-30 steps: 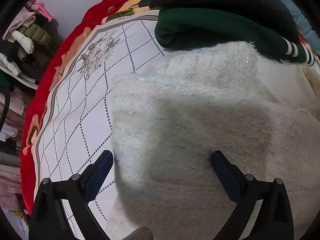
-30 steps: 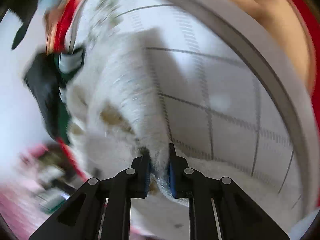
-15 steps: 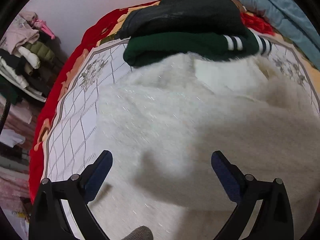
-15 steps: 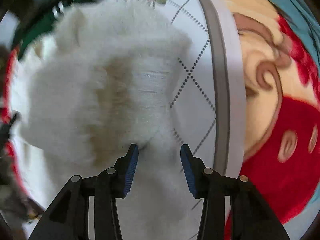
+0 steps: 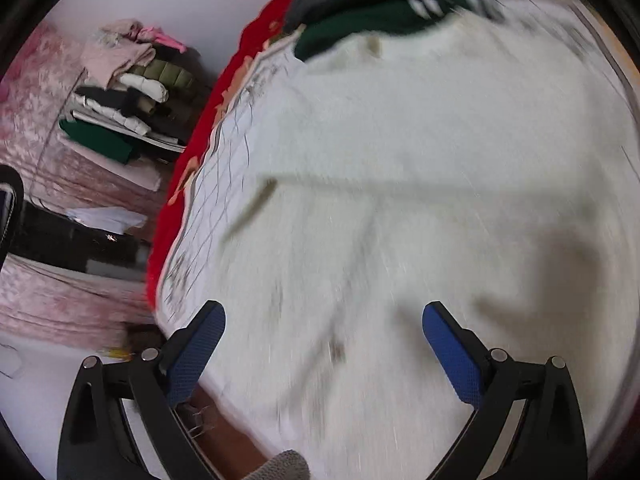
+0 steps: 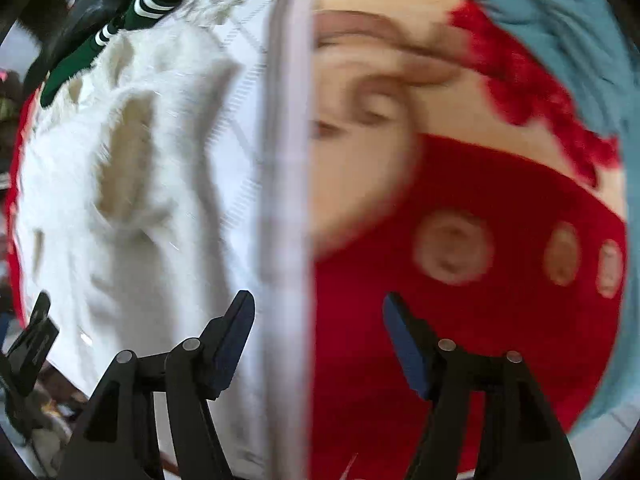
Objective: Fold large clothes
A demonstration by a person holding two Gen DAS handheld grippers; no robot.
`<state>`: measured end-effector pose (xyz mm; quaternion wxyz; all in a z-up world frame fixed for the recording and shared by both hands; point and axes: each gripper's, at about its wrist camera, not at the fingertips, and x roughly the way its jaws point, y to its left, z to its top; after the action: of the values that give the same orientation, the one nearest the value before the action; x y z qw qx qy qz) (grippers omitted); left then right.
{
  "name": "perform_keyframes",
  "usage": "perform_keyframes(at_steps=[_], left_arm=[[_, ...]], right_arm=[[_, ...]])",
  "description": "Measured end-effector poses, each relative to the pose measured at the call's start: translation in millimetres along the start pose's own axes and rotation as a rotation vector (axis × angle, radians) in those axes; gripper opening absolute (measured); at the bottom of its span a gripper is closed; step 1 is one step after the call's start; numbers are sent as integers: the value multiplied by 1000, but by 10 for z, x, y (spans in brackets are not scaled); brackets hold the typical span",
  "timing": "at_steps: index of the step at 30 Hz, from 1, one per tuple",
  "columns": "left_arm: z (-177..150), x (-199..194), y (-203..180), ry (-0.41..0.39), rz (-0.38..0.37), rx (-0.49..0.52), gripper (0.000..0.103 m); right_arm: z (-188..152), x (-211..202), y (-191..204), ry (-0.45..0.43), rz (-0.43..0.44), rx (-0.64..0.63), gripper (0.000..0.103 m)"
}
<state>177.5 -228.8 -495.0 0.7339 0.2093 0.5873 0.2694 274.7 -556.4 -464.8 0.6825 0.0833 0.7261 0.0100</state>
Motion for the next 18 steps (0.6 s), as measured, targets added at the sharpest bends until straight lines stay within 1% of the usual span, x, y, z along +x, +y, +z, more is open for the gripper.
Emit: perform_keyframes(at_steps=[1, 2, 4, 6, 7, 8, 10, 11, 13, 15, 17, 18], left_arm=[[-156, -129, -123, -4, 13, 29, 101], [-324, -270, -274, -14, 21, 66, 101], [-609, -506, -574, -35, 12, 129, 101], [-796, -626, -821, -25, -13, 183, 101], [-878, -676, -951, -19, -23, 202, 101], [-950, -694, -1090, -12, -29, 224, 101], [-1025, -630, -1325, 9, -24, 265, 101], [-1040, -568, -1429, 18, -9, 281, 101], [-1034, -350, -1573, 63, 18, 300, 101], [-973, -164, -1549, 89, 35, 266, 101], [-861, -75, -1436, 83, 42, 207, 100], [-821, -56, -1379, 75, 45, 184, 90]], right_arm=[[-92, -44, -134, 4, -31, -2, 69], [-176, -61, -214, 11, -40, 3, 69], [-293, -94, -479, 32, -45, 29, 69], [-373, -110, -709, 52, -55, 61, 69], [-531, -108, -924, 60, -60, 73, 69], [-581, -108, -1034, 67, -67, 83, 69], [-611, -72, -1232, 97, -77, 115, 69], [-626, -47, -1248, 104, -79, 121, 69], [-640, -14, -1309, 115, -85, 131, 69], [-548, 15, -1345, 114, -87, 125, 69], [-585, 24, -1430, 111, -68, 113, 69], [-657, 28, -1448, 107, -57, 108, 69]])
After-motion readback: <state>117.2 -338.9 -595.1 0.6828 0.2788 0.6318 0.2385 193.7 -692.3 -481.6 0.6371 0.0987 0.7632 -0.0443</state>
